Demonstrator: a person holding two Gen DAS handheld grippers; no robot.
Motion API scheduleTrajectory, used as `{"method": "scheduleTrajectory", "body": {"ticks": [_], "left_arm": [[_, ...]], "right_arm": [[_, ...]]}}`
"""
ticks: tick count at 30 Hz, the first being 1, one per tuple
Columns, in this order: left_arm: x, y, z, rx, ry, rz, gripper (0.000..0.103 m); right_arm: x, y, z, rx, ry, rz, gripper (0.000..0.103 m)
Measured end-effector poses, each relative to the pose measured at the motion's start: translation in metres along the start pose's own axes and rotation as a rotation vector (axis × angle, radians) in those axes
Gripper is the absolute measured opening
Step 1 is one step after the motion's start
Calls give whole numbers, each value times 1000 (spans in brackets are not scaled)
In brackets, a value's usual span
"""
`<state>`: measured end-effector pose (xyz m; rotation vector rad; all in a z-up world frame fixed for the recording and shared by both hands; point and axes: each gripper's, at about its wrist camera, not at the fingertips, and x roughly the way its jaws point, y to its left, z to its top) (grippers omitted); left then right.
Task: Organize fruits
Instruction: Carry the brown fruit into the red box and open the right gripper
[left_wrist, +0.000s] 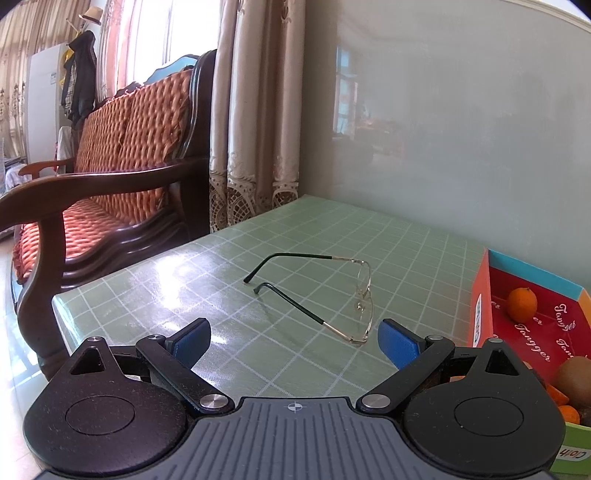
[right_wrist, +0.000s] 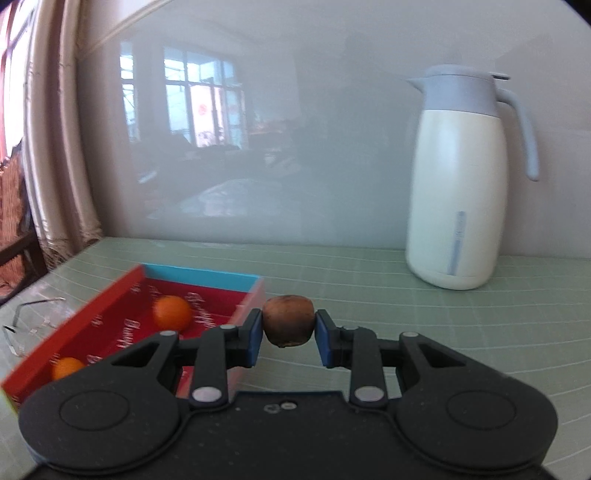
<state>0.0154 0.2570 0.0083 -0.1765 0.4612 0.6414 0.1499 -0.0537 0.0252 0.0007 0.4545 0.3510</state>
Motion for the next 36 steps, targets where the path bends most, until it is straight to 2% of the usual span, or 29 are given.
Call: {"method": "scheduleTrajectory", "body": {"ticks": [7, 13, 19, 21, 24, 29, 33, 36], "left_arm": [[0, 2, -1, 12, 1, 3, 96], [-1, 3, -2, 16, 5, 3, 96], [-4, 3, -4, 39, 5, 2, 97], [-4, 5, -4, 28, 10, -2, 96], [-6, 4, -2, 15, 7, -12, 97], [-12, -5, -1, 24, -19, -34, 96], [-14, -10, 0, 30, -22, -46, 96], [-16, -12, 0, 23, -16, -60, 97]], "right_arm": [[1, 44, -6, -61, -30, 92, 29], [6, 75, -12, -107, -15, 154, 29], [14, 90, -17, -121, 28, 170, 30], [12, 90, -17, -129, 24, 168, 31], [5, 88, -20, -152, 9, 151, 40], [-8, 65, -13, -83, -39, 129, 40], [-11, 42, -8, -36, -29, 106, 40], [-16, 30, -7, -47, -28, 81, 40]]}}
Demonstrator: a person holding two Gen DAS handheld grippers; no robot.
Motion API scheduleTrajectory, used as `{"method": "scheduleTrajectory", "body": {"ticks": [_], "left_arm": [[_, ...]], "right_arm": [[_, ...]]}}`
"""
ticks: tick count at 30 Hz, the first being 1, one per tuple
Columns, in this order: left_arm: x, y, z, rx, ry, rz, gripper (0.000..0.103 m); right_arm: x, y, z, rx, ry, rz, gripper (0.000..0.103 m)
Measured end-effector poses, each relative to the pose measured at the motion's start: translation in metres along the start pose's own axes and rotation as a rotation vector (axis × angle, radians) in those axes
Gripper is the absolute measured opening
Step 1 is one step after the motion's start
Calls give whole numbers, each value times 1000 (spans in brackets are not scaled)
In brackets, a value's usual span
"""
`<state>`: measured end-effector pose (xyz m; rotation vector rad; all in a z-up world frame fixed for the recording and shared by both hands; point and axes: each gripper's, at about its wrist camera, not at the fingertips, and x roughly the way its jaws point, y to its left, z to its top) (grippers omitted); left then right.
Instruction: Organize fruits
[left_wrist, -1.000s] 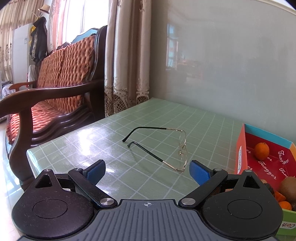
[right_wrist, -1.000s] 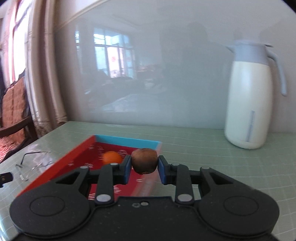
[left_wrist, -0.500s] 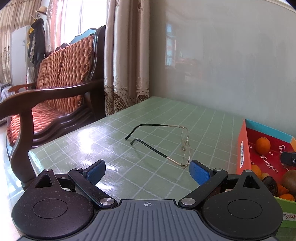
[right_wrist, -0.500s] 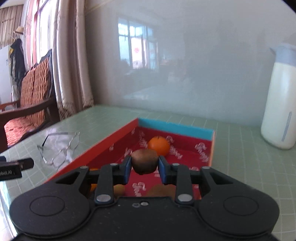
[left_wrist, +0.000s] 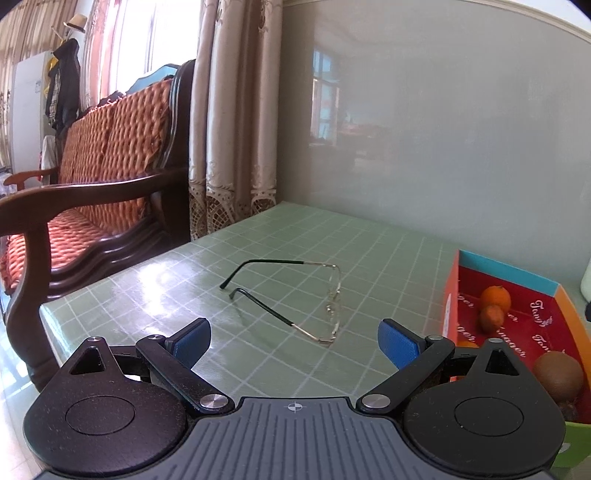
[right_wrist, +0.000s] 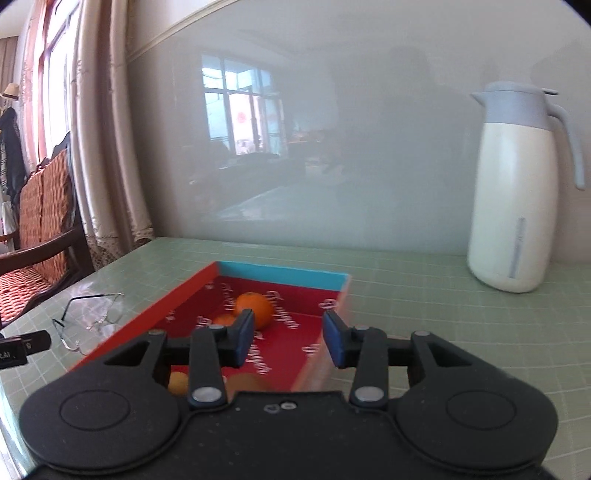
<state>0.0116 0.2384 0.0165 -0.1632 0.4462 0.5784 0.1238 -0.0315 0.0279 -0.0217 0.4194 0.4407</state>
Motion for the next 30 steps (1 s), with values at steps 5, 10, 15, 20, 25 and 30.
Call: {"method": "scheduleTrajectory", "body": {"ticks": [5, 10, 15, 20, 25, 30], "left_arm": [[-6, -14, 2, -1, -10, -36, 96], [-17, -48, -1, 53, -27, -115, 97], [-32, -89, -6, 99, -32, -195, 97], [-56, -114, -17, 126, -46, -198, 103], [-89, -128, -30, 159, -61, -220, 103], [-124, -130, -43, 208, -83, -246, 103]], "right_arm": [[-20, -25, -1, -38, -3, -53, 47], [-41, -55, -3, -16, -15, -89, 66], [-58, -78, -6, 2, -16, -109, 80], [-83, -100, -13, 75, 7, -105, 97], [-121, -100, -40, 46, -33, -137, 103], [-155, -99, -58, 39, -66, -136, 103]]}}
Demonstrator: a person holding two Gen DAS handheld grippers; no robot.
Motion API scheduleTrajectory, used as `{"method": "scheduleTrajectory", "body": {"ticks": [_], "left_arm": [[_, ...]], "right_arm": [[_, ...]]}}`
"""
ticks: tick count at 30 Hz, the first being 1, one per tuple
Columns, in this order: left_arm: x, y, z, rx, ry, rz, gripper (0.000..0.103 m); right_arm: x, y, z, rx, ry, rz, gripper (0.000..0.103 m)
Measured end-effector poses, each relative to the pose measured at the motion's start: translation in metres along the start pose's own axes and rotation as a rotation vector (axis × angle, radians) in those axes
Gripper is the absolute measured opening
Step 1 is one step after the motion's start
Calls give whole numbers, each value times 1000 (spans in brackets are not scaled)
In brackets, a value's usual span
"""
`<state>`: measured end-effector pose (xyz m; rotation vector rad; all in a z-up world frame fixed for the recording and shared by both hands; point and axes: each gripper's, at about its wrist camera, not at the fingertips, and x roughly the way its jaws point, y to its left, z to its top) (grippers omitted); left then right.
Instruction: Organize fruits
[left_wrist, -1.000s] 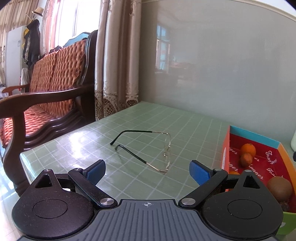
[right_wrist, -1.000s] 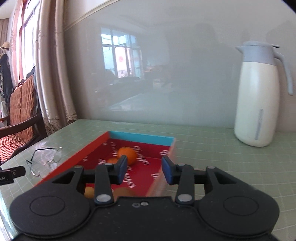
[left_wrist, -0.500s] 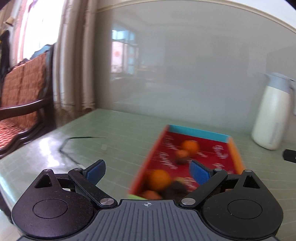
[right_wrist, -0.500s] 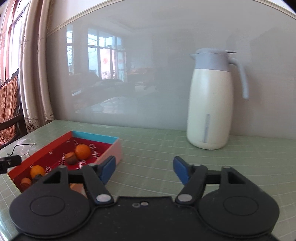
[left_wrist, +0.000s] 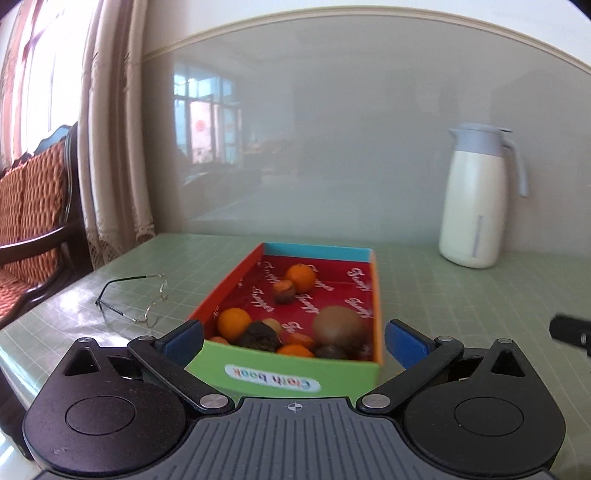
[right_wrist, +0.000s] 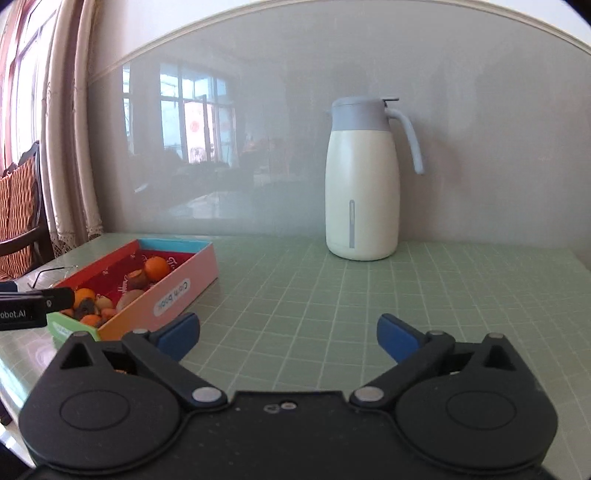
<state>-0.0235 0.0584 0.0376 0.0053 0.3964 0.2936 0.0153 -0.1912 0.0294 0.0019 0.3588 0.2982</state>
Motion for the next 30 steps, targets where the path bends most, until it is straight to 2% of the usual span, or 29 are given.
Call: {"method": "scheduleTrajectory", "body": {"ticks": [4, 8, 14, 17, 21, 24, 30], "left_arm": [[-23, 0, -6, 2, 13, -33, 103], [-43, 5, -14, 2, 5, -36, 103], [-51, 16, -21, -23, -10, -24, 103], [-49, 21, -24, -32, -25, -22, 103], [-49, 25, -26, -67, -28, -28, 103], [-50, 24, -27, -52, -36, -32, 103], [-49, 29, -27, -68, -28, -44, 103]], "right_arm": [[-17, -1, -1, 19, -14, -35, 103], [-37, 1, 0, 20, -53, -31, 103], [-50, 36, -9, -155, -90, -8, 103], [-44, 51, -14, -223, -75, -16, 103], [-39, 57, -11, -192, -78, -1, 103], [-40, 57, -10, -173, -96, -11, 103], [-46, 40, -3, -107, -138, -37, 103]]}}
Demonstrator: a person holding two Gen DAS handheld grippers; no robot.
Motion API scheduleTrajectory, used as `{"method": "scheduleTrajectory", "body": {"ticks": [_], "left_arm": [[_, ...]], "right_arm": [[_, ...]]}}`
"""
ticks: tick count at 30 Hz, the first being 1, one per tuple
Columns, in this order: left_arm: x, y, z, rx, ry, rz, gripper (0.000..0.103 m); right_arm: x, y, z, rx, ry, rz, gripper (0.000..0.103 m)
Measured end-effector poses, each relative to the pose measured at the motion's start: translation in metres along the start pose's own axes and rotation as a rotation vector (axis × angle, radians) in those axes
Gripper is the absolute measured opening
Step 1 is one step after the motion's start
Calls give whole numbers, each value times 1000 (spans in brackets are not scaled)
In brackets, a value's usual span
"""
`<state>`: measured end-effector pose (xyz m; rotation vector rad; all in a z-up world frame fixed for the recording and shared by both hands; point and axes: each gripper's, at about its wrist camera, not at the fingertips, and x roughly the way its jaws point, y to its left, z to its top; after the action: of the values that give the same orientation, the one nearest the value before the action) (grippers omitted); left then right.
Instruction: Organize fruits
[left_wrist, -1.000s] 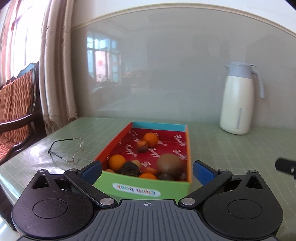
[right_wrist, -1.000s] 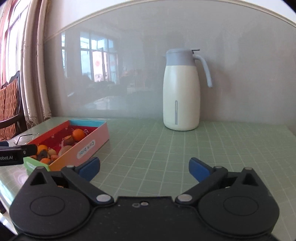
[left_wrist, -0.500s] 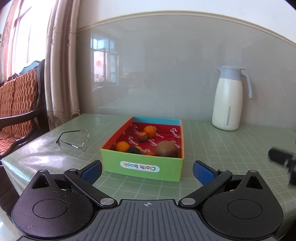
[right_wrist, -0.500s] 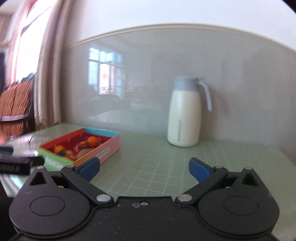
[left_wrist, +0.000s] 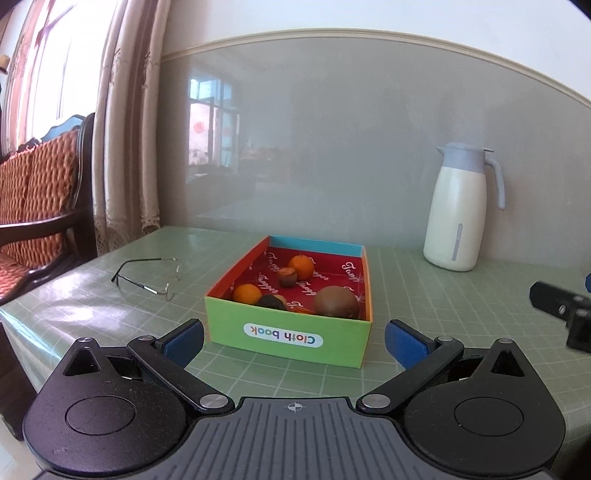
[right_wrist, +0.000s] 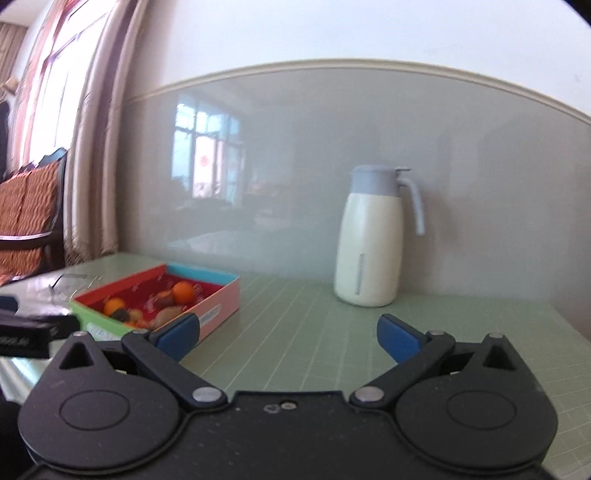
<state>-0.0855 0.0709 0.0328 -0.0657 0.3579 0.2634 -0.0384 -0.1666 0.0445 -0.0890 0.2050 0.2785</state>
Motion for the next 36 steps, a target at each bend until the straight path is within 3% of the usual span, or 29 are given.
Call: {"method": "scheduleTrajectory", "body": {"ticks": [2, 36], "left_arm": [[1, -1, 0, -2, -4, 0, 103], [3, -6, -1, 7, -2, -8, 103]], "right_arm": [[5, -4, 0, 23, 36, 13, 103], [6, 5, -4, -16, 43, 18, 103]]}}
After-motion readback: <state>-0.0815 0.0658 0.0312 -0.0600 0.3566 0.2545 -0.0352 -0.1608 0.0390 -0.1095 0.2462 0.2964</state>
